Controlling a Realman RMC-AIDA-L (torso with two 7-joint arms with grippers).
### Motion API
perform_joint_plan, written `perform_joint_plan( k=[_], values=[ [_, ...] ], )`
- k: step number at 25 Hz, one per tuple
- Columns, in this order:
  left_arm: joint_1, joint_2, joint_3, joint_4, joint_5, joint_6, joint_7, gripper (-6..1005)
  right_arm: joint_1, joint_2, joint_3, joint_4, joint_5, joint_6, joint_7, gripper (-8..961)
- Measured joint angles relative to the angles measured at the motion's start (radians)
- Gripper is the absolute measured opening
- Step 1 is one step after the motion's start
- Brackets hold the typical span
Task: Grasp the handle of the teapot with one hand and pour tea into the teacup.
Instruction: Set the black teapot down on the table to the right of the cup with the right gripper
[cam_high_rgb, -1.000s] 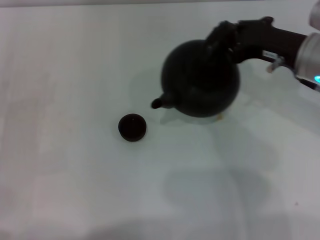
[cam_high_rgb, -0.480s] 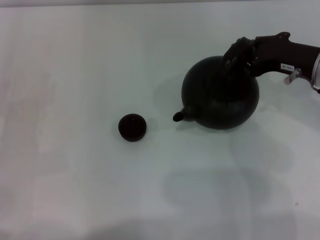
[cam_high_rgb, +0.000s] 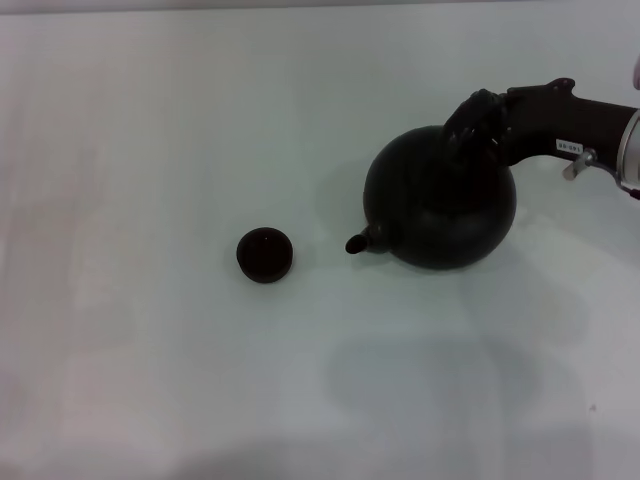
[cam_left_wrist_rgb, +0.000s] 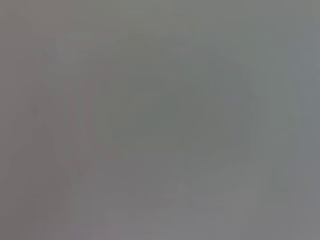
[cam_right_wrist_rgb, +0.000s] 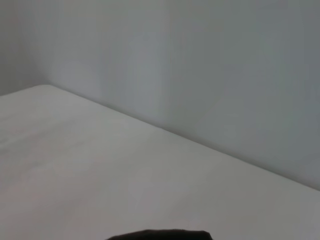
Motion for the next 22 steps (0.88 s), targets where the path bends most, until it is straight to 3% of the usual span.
perform_joint_plan(
  k=[17,22],
  values=[
    [-0.009,0.002,0.0,0.004,0.0,0.008,0.0,876,0.001,0.001,-0.001,-0.002,-0.014,-0.007,0.0,153],
    [-0.007,0.002,0.0,0.005,0.0,0.006,0.0,875,-0.002,-0.001,0.009,-0.006,-0.014,-0.027,-0.003,267]
  ],
)
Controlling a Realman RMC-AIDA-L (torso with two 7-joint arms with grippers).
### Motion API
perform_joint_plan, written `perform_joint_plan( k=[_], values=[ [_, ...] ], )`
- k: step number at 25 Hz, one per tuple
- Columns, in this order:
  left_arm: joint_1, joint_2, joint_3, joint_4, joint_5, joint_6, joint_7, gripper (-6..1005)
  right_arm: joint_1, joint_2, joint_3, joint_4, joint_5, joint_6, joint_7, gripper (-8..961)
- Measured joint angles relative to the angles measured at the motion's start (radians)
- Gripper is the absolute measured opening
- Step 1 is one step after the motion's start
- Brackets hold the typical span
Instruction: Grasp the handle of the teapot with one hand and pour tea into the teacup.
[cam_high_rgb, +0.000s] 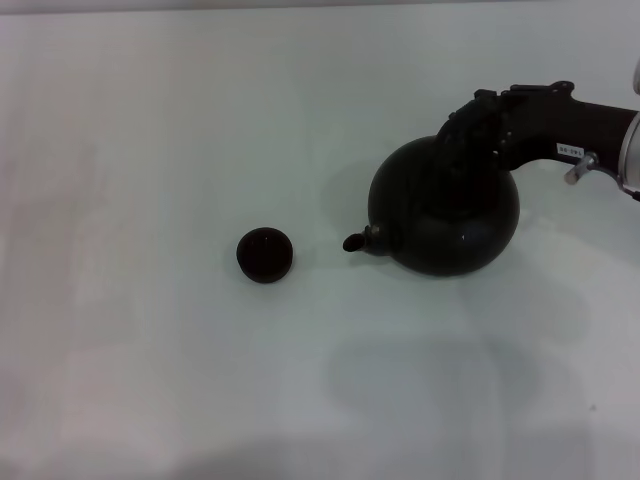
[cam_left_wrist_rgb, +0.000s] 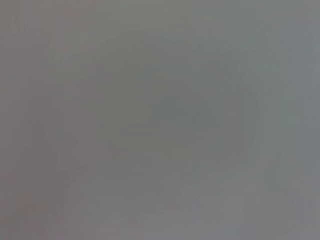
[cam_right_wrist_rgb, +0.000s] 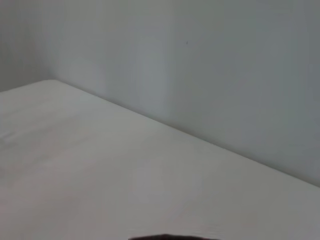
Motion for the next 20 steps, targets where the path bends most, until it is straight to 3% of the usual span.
perform_joint_plan(
  k=[6,8,14,20],
  values=[
    [0.004,0.0,0.0,-0.002,0.0,-0.004,0.0,875,-0.001,-0.001,0.114,0.01,0.0,-0.16,0.001,393],
    [0.004,0.0,0.0,-0.003,0.0,-0.005,0.0,875,-0.004,-0.001,0.167,0.015,0.0,-0.218,0.001,615],
    [-0.001,0.0,0.0,-0.004,0.0,-0.004,0.0,875,0.003,-0.007,0.34,0.056,-0.017,-0.431,-0.012,848],
    [-0.004,0.0,0.0,0.0,0.0,-0.002,0.0,875,0.011,-0.003,0.537,0.146,-0.006,-0.517,-0.061,851]
  ],
)
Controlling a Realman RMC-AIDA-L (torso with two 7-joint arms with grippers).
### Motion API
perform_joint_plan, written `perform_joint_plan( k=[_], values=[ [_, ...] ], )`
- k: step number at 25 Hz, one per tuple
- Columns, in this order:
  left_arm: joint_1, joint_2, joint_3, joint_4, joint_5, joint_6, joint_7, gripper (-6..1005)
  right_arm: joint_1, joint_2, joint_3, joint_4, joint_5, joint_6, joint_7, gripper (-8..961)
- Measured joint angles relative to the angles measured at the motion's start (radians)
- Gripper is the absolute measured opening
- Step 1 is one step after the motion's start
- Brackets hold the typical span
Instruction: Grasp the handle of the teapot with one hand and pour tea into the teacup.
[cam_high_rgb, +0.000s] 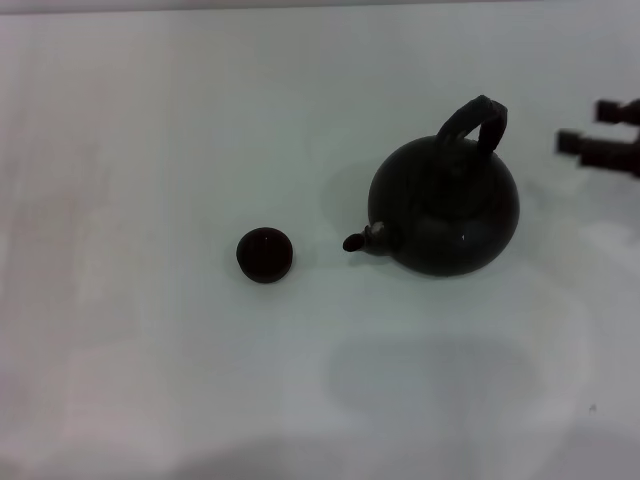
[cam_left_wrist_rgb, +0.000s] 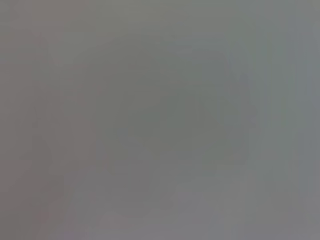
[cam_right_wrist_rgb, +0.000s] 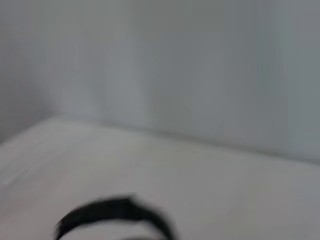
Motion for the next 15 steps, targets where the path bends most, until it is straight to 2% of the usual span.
perform_joint_plan(
  k=[3,6,11,15],
  values=[
    [0.0,0.0,-0.001,0.0,0.0,-0.004,0.0,876,0.014,0.005,0.093,0.115,0.111,0.019,-0.079,849],
    [0.0,0.0,-0.004,0.002,0.0,-0.004,0.0,876,0.031,0.006,0.122,0.274,0.318,0.05,-0.284,848],
    [-0.001,0.0,-0.004,0.003,-0.001,-0.004,0.0,876,0.074,0.015,0.091,0.566,0.728,0.06,-0.748,846],
    [-0.001,0.0,-0.001,0.002,0.0,-0.004,0.0,876,0.112,0.018,-0.017,0.767,1.083,0.025,-1.094,844]
  ],
)
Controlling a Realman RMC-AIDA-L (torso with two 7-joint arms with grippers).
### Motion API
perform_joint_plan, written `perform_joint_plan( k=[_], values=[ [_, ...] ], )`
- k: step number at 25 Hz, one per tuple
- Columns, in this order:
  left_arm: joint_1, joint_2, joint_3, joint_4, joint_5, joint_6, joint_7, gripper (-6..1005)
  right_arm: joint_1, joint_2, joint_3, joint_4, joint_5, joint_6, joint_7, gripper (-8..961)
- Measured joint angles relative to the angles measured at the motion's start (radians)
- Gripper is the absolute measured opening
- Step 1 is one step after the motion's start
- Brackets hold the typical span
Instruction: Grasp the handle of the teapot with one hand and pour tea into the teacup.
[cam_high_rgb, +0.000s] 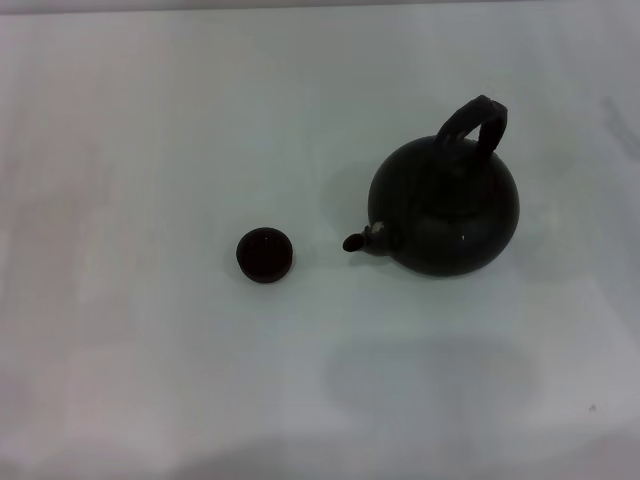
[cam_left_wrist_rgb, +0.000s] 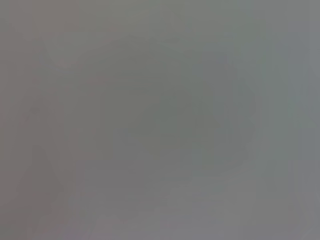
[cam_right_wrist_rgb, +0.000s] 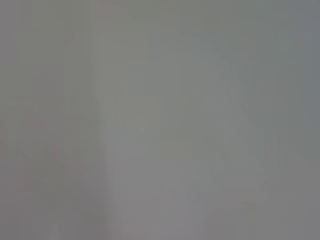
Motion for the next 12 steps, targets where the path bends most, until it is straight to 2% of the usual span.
perform_joint_plan(
  k=[2,5,12],
  values=[
    [0.0,0.0,0.001,-0.003,0.0,0.0,0.0,876,0.014,0.001,-0.066,0.056,0.125,-0.004,-0.121,844],
    [0.0,0.0,0.001,-0.005,0.0,0.0,0.0,876,0.025,0.001,-0.139,0.088,0.236,0.011,-0.196,844],
    [0.0,0.0,0.001,-0.006,0.0,0.002,0.0,876,0.028,0.001,-0.149,0.102,0.274,0.018,-0.204,844]
  ],
)
